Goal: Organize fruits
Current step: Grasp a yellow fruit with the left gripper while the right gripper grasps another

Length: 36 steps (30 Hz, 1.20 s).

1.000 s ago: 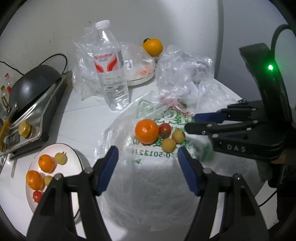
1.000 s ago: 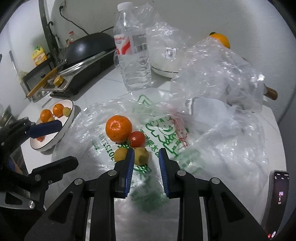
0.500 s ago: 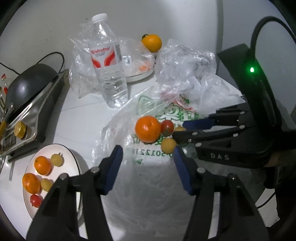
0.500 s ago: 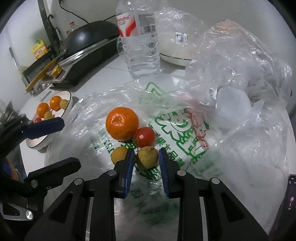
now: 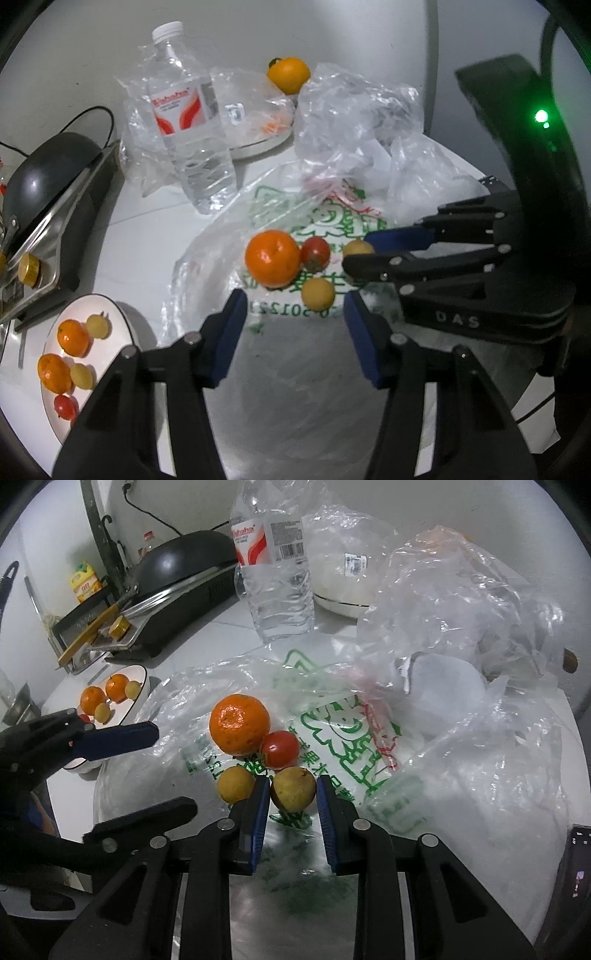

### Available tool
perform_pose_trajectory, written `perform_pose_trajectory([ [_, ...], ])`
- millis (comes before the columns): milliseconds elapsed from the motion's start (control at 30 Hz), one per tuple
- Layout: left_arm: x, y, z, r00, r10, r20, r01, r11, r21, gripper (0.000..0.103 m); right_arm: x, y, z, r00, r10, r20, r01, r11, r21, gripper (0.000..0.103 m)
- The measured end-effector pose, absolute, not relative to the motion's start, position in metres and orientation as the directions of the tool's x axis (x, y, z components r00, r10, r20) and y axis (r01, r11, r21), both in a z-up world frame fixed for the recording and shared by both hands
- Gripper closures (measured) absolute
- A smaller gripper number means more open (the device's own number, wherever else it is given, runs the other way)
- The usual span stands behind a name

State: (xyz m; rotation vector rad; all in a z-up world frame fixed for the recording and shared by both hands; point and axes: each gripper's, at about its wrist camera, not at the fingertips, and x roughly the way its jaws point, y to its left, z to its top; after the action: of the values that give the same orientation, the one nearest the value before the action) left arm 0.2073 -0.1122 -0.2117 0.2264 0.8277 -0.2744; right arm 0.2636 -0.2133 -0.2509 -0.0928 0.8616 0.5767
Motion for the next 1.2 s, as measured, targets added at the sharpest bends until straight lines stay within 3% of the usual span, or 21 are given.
perform_pose_trajectory([
  [300, 0.226, -0.125, -0.231, 0.577, -0.158, -0.801, 0.333, 0.941, 0.054, 0.060, 0.265, -0.234, -0.249, 0.530, 0.450, -0.719, -0.491, 0.854, 0.172, 0.075],
  [700, 0.241, -0.129, -0.240, 0.546, -0.152, -0.824, 0.316, 0.948, 0.034, 0.068, 0.265, -0.241, -0.249, 0.531, 0.468, -0.707, -0.494, 0.848, 0.190, 0.075],
  [833, 0.245, -0.129, -0.243, 0.537, -0.161, -0.828, 0.315, 0.949, 0.020, 0.077, 0.265, -0.242, -0.248, 0.534, 0.468, -0.704, -0.493, 0.849, 0.190, 0.075],
  [1200, 0.239, -0.124, -0.236, 0.551, -0.191, -0.813, 0.329, 0.944, 0.001, 0.077, 0.261, -0.239, -0.241, 0.547, 0.456, -0.702, -0.492, 0.854, 0.172, 0.075],
])
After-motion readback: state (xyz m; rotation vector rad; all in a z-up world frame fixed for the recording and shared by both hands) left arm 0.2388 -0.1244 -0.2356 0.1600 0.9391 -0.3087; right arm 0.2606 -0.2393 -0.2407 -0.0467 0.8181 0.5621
